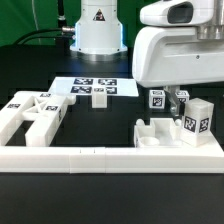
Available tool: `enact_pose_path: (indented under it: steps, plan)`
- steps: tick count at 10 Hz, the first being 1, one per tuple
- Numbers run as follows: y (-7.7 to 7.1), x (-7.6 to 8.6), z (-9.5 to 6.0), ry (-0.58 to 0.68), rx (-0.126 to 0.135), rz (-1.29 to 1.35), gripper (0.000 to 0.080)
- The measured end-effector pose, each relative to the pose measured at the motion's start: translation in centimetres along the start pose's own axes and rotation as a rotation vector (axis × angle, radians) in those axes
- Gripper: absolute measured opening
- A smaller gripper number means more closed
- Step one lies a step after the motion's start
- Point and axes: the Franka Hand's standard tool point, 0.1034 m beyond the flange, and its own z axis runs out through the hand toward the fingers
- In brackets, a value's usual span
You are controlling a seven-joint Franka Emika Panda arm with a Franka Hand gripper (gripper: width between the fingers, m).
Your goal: Assemble chair
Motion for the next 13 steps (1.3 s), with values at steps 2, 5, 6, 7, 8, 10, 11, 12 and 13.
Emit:
enact_pose_path:
  steps: [2, 5, 6, 7, 8, 10, 11, 12, 13]
  plan:
    - [0.09, 0.0, 0.0, 0.0, 0.0, 0.018, 0.0285]
    - [0.31, -0.04, 0.03, -0.001, 0.003, 0.18, 0.0285]
    - [0.42, -0.06, 0.04, -0.001, 0.008, 0.285, 0.0285]
    - [0.5, -0.13, 0.07, -0.003, 0.005, 0.397, 0.0285]
    - [0.57, -0.22, 0.11, -0.001, 0.003, 0.493, 0.0285]
    - [0.75, -0.16, 0.16, 0.015, 0.005, 0.674, 0.0285]
    - [0.79, -0.21, 0.16, 0.013, 0.001, 0.783, 0.0285]
    - [0.68, -0.3, 0.18, 0.008, -0.002, 0.888, 0.0287]
    - [0.64, -0.33, 0.17, 0.009, -0.002, 1.008, 0.0287]
